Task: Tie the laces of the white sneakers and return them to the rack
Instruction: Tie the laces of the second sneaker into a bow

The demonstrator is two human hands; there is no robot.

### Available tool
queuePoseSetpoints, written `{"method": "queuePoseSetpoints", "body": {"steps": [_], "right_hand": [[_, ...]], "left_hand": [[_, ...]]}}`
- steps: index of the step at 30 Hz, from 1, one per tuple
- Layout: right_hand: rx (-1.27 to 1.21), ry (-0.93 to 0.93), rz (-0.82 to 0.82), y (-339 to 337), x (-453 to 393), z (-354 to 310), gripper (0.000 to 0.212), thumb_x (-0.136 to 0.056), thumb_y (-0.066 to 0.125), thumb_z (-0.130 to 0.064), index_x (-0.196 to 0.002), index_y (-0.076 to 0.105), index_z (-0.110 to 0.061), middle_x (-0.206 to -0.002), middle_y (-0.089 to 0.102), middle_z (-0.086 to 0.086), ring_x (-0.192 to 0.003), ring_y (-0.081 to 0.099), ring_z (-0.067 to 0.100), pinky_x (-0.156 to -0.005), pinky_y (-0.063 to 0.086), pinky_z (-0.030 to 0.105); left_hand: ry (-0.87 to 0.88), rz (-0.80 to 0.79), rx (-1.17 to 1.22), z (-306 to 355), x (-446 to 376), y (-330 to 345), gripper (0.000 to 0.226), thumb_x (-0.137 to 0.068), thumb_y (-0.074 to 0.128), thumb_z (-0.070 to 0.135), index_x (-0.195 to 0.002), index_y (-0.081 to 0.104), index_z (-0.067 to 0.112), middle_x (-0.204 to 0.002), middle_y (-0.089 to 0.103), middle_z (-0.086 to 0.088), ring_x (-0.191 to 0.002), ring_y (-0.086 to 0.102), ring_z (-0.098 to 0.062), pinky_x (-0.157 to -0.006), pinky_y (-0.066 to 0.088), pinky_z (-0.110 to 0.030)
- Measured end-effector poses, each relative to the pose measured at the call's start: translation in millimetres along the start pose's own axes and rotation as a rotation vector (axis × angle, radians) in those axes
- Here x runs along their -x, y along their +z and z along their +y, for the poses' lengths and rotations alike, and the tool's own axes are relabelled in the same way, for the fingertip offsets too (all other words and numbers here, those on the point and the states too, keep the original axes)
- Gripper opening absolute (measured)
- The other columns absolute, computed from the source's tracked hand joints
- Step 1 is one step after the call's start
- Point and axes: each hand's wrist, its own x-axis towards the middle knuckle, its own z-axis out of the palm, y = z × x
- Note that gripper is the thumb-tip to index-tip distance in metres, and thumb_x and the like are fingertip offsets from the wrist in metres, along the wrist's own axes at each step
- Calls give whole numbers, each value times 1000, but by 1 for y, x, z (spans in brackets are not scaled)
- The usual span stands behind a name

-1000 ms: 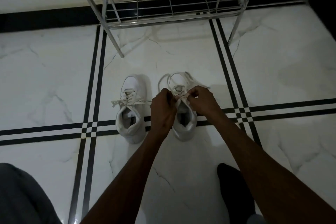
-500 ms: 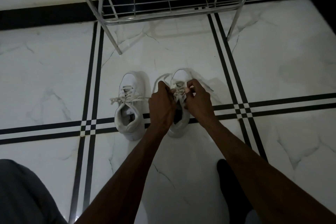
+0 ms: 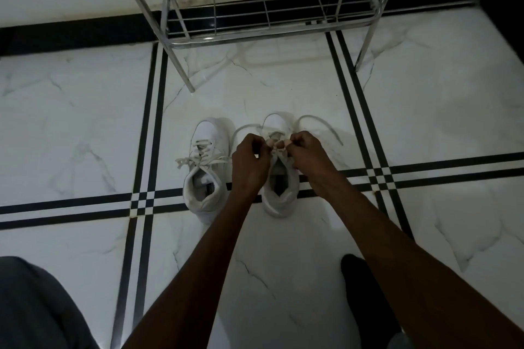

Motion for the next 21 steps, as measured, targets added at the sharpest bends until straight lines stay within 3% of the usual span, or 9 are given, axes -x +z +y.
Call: {"method": "queuePoseSetpoints", "body": {"steps": [2,4,8,10,12,14,17,19,21], "right_hand": [[-62,5,-10,-3,2,-4,3,-96,58,-24,-96,60,-22,-96,69,-7,-97,65,16,-87,55,39],[-160,-8,-18,-7,4,-9,8,-96,60,-22,-101,64,-18,-95,72,-5,-93,67,11,-83,56,34],[-141,-110,-38,-13,4,-22,21,-94,65,-25,-111,73,-16,-96,75,-3,-78,68,-1,-69,50,20],[38,-175,-170,-15,4,-29,18,-95,62,-21,-108,75,-18,-100,76,1,-81,67,3,-67,47,14],[210,-223,-373,-18,7,-38,14,-96,61,-21,-99,75,-21,-96,74,0,-79,64,2,-65,45,13],[282,-277,-455,-21,10,-46,18,-95,63,-33,-91,74,-20,-88,71,-6,-77,62,3,-69,45,18],[372,-371,-351,-29,4,-49,28,-93,64,-40,-76,72,-20,-74,68,-10,-72,63,5,-71,47,26],[490,-422,-307,-35,-2,-49,33,-90,67,-39,-75,71,-11,-73,71,1,-74,67,16,-73,53,37],[572,-462,-287,-41,-6,-51,23,-85,74,-34,-78,75,-12,-78,73,8,-77,69,23,-78,55,42]], "left_hand": [[-36,-31,84,1,-6,-5,26,-100,61,30,-95,66,5,-90,74,-7,-87,70,-21,-84,58,-41],[-23,-47,136,4,-11,-12,29,-98,60,38,-94,69,10,-91,77,-3,-91,73,-17,-86,59,-48],[109,-88,211,24,-19,-28,25,-99,64,29,-97,72,6,-94,77,-5,-94,72,-14,-79,58,-29],[176,-104,228,34,-24,-34,24,-98,65,23,-97,72,1,-96,76,-9,-93,72,-14,-73,54,-17],[209,-145,225,39,-29,-37,25,-99,64,22,-98,71,-2,-97,76,-12,-92,72,-18,-70,55,-19],[210,-228,215,34,-34,-39,26,-103,59,24,-99,67,-1,-96,76,-8,-90,73,-18,-72,58,-28],[162,-344,168,19,-32,-36,32,-109,43,27,-92,61,7,-82,67,6,-78,63,-1,-73,48,-19],[108,-395,139,13,-27,-30,35,-110,37,28,-92,61,8,-78,66,11,-74,62,5,-73,45,-14],[83,-375,137,7,-27,-25,36,-110,39,27,-98,63,2,-79,72,9,-75,67,5,-73,48,-12]]}}
